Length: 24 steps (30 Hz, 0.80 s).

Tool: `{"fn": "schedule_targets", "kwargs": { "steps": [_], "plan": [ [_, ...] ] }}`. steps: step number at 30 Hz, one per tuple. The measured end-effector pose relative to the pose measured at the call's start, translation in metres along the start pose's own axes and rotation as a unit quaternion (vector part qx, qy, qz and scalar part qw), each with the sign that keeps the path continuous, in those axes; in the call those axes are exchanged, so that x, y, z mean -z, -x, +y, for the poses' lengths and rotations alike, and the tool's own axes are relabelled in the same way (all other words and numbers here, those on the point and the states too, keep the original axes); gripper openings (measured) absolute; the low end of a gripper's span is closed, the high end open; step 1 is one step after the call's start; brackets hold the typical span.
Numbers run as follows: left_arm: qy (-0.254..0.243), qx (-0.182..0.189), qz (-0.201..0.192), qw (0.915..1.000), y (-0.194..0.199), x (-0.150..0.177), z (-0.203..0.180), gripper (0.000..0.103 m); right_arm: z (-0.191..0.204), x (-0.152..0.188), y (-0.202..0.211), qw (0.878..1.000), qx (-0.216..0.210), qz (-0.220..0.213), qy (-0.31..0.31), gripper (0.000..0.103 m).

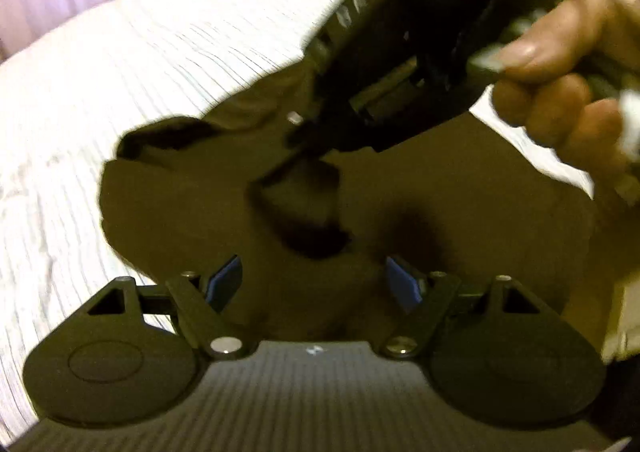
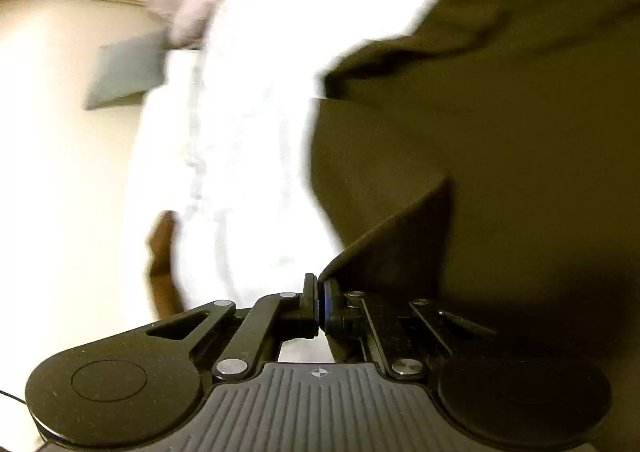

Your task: Fold clothes

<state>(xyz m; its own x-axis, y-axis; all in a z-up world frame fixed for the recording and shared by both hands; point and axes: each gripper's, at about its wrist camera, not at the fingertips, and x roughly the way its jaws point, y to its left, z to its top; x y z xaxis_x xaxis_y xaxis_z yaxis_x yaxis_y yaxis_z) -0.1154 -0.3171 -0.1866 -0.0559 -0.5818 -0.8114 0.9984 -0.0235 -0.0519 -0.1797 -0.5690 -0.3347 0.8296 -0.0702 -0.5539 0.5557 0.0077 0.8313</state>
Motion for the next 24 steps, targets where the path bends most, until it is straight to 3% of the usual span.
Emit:
{"fn": "schedule_targets", "kwargs": {
  "steps": [2, 4, 6, 9, 13, 14, 15, 16, 17, 20, 22, 24],
  "plan": [
    [0.030, -0.022, -0.011, 0.9992, 0.003, -0.002, 0.011, 0.064, 0.026, -0.006, -0.009, 1.000, -0.019, 0.002, 0.013, 0.001],
    [0.056, -0.041, -0.023, 0.9973, 0.013, -0.001, 0.028, 0.017, 0.050, -0.009, -0.016, 0.999, -0.035, 0.006, 0.030, 0.001],
    [0.078, -0.059, -0.037, 0.9945, 0.029, 0.002, 0.049, 0.007, 0.071, -0.010, -0.020, 0.997, -0.050, 0.013, 0.051, 0.002],
    [0.111, -0.115, -0.062, 0.9851, 0.065, 0.017, 0.098, 0.005, 0.100, -0.005, -0.026, 0.993, -0.080, 0.021, 0.087, 0.002],
    [0.170, -0.203, -0.073, 0.9616, 0.108, 0.045, 0.183, 0.005, 0.134, -0.001, -0.051, 0.987, -0.081, 0.014, 0.141, 0.004],
    [0.185, -0.225, -0.072, 0.9540, 0.117, 0.053, 0.206, 0.005, 0.135, 0.003, -0.057, 0.986, -0.074, 0.008, 0.150, 0.016],
    [0.200, -0.245, -0.067, 0.9464, 0.121, 0.062, 0.230, 0.005, 0.136, 0.006, -0.063, 0.985, -0.066, 0.003, 0.157, 0.052],
    [0.218, -0.262, -0.061, 0.9382, 0.125, 0.072, 0.255, 0.005, 0.132, 0.010, -0.063, 0.986, -0.059, -0.002, 0.154, 0.072],
    [0.240, -0.268, -0.052, 0.9316, 0.127, 0.081, 0.275, 0.005, 0.127, 0.014, -0.062, 0.987, -0.052, -0.008, 0.149, 0.085],
    [0.288, -0.292, -0.021, 0.9119, 0.125, 0.102, 0.322, 0.011, 0.097, 0.022, -0.056, 0.991, -0.002, -0.006, 0.135, 0.085],
    [0.303, -0.311, 0.000, 0.9007, 0.117, 0.109, 0.336, 0.025, 0.067, 0.028, -0.046, 0.991, 0.057, -0.007, 0.117, 0.085],
    [0.298, -0.331, 0.014, 0.8955, 0.110, 0.112, 0.339, 0.024, 0.038, 0.031, -0.032, 0.990, 0.109, -0.013, 0.088, 0.085]
  ]
}}
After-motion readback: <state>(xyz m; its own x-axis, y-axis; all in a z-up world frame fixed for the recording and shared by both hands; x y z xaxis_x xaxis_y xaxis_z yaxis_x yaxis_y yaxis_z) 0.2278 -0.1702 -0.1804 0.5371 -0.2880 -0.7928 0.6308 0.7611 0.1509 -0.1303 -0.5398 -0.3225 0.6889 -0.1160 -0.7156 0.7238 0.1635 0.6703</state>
